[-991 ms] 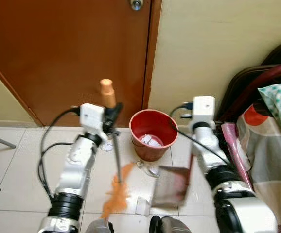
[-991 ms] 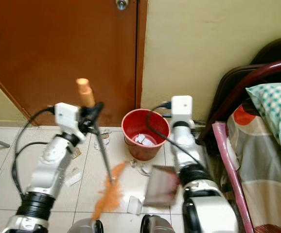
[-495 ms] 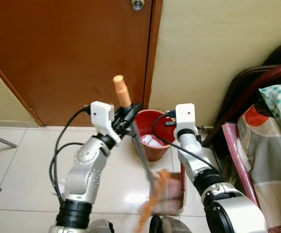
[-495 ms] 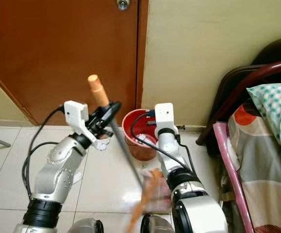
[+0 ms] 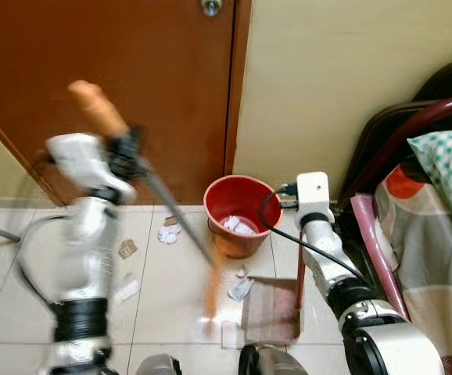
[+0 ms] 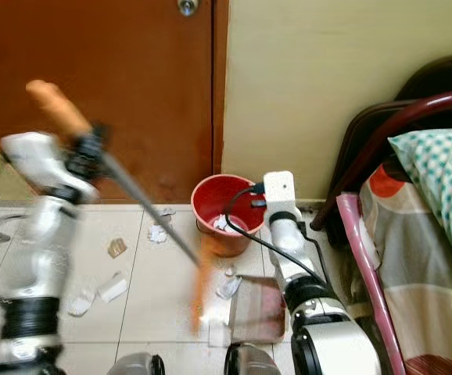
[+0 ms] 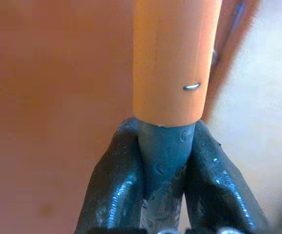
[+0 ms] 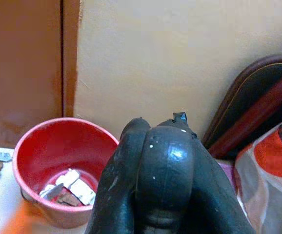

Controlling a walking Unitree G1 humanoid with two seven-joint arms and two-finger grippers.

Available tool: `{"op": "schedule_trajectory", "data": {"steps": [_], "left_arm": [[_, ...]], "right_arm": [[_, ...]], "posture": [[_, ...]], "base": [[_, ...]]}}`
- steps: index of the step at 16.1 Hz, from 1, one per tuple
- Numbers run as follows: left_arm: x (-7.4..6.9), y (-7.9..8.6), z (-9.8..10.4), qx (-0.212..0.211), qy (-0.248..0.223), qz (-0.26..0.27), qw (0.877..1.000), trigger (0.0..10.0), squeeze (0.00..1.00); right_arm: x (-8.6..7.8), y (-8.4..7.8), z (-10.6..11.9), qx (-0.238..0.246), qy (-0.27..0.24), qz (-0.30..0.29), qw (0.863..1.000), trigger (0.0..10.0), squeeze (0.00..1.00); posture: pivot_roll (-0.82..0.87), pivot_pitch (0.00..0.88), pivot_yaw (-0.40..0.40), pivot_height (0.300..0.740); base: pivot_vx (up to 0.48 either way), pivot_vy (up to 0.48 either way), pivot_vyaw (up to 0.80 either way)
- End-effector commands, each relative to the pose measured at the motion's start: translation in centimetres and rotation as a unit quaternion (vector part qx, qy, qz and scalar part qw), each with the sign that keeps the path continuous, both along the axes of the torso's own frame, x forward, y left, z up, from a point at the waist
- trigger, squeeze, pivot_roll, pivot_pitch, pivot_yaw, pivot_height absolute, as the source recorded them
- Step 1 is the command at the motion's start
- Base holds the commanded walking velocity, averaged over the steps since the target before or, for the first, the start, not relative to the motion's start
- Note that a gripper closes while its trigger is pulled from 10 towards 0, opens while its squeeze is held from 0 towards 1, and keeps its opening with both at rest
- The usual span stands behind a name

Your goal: Sweep floor

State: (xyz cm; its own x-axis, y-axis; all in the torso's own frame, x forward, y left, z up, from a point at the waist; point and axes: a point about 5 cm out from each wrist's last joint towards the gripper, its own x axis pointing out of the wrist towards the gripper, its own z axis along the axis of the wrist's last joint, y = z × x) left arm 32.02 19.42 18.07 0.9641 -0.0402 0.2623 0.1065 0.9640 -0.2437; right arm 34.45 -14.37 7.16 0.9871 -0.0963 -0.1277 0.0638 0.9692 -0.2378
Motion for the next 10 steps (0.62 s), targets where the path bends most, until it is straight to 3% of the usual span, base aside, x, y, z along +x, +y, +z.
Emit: {"op": "schedule_trajectory", "data": {"steps": [1, 3, 4, 5, 7, 8, 10], "left_arm": [[0.2, 0.4, 2.1, -0.019, -0.046, 0.011, 0.999, 10.0, 0.00], [0.2, 2.0, 4.1, -0.007, -0.074, 0.034, 0.997, 10.0, 0.00], [0.2, 2.4, 3.9, 0.007, -0.069, 0.038, 0.997, 10.0, 0.00], [-0.5, 3.0, 1.3, 0.039, -0.027, 0.037, 0.998, 10.0, 0.00], [-1.4, 2.8, -1.7, 0.060, 0.019, 0.032, 0.998, 10.0, 0.00], [-2.3, 1.7, -4.0, 0.063, 0.050, 0.017, 0.997, 10.0, 0.00], [-2.6, 0.2, -5.8, 0.062, 0.072, -0.004, 0.995, 10.0, 0.00]], "right_arm": [[-0.1, -0.4, -0.2, -0.012, 0.009, 0.003, 1.000, 10.0, 0.00], [-0.2, -0.6, -0.3, -0.017, 0.014, 0.008, 1.000, 10.0, 0.00], [-0.2, -0.6, -0.3, -0.016, 0.015, 0.008, 1.000, 10.0, 0.00], [-0.2, -0.6, -0.4, -0.011, 0.015, 0.007, 1.000, 10.0, 0.00], [-0.3, -0.6, -0.4, -0.003, 0.015, 0.003, 1.000, 10.0, 0.00], [-0.2, -0.7, -0.3, 0.000, 0.015, 0.000, 1.000, 10.0, 0.00], [-0.1, -0.6, -0.2, 0.002, 0.012, -0.002, 1.000, 10.0, 0.00]], "posture": [[0.06, 0.095, -0.056, 0.740], [0.06, 0.095, -0.058, 0.740], [0.06, 0.093, -0.056, 0.740], [0.06, 0.093, -0.054, 0.740], [0.06, 0.094, -0.053, 0.740], [0.06, 0.094, -0.053, 0.740], [0.06, 0.094, -0.054, 0.740]], "base": [[0.000, 0.000, 0.00], [0.000, 0.000, 0.00], [0.000, 0.000, 0.00], [0.000, 0.000, 0.00], [0.000, 0.000, 0.00], [0.000, 0.000, 0.00], [0.000, 0.000, 0.00]]}}
